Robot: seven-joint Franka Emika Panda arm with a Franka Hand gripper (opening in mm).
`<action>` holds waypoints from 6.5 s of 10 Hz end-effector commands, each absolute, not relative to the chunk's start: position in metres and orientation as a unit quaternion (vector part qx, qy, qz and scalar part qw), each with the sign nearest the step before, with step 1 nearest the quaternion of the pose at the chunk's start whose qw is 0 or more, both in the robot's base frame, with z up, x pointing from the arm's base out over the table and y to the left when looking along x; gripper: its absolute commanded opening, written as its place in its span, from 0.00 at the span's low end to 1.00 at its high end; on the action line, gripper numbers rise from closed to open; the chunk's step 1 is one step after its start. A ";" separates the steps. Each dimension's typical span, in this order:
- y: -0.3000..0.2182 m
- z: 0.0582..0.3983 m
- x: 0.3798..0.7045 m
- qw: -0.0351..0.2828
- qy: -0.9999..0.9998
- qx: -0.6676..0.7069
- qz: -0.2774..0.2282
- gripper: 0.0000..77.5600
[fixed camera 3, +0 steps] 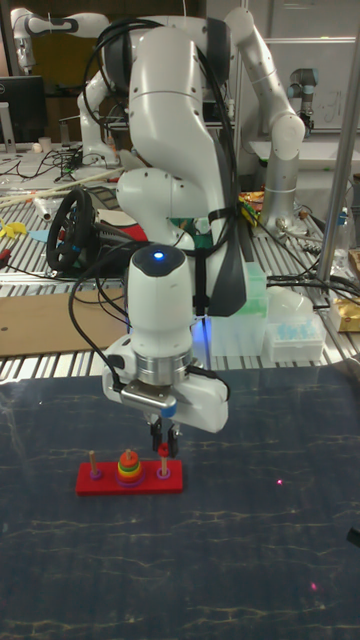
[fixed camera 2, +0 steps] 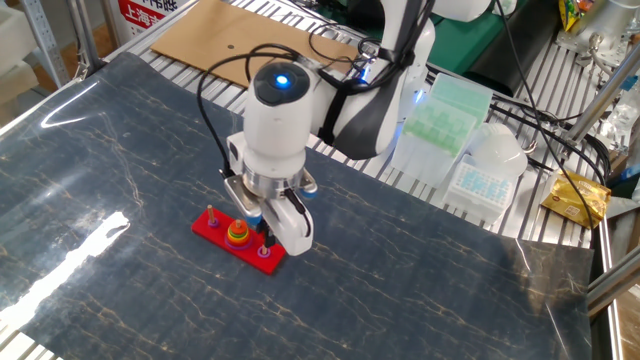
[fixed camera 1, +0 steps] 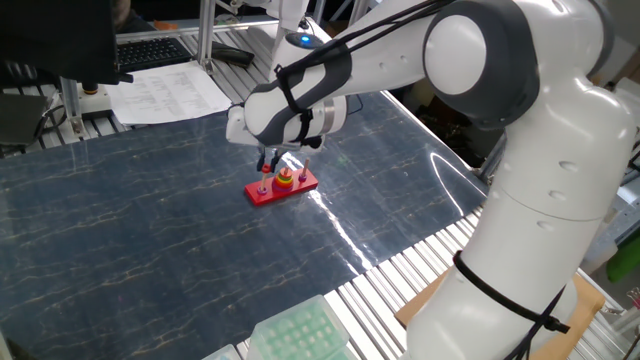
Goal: Take out one Hanoi block and throw it aside
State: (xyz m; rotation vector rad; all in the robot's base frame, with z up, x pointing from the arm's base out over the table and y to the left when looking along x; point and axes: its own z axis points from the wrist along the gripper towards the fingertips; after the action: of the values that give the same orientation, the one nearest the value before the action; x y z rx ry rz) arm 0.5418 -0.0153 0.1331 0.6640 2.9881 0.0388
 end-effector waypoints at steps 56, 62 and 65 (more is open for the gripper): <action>-0.025 0.161 0.538 0.026 0.983 0.181 -0.005 1.00; -0.042 0.173 0.533 0.017 0.987 0.162 -0.008 1.00; -0.049 0.172 0.533 0.015 0.989 0.148 -0.007 1.00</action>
State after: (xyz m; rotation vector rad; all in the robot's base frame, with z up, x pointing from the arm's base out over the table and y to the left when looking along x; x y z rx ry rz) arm 0.5324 -0.0478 0.1715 0.4654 3.0782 -0.0228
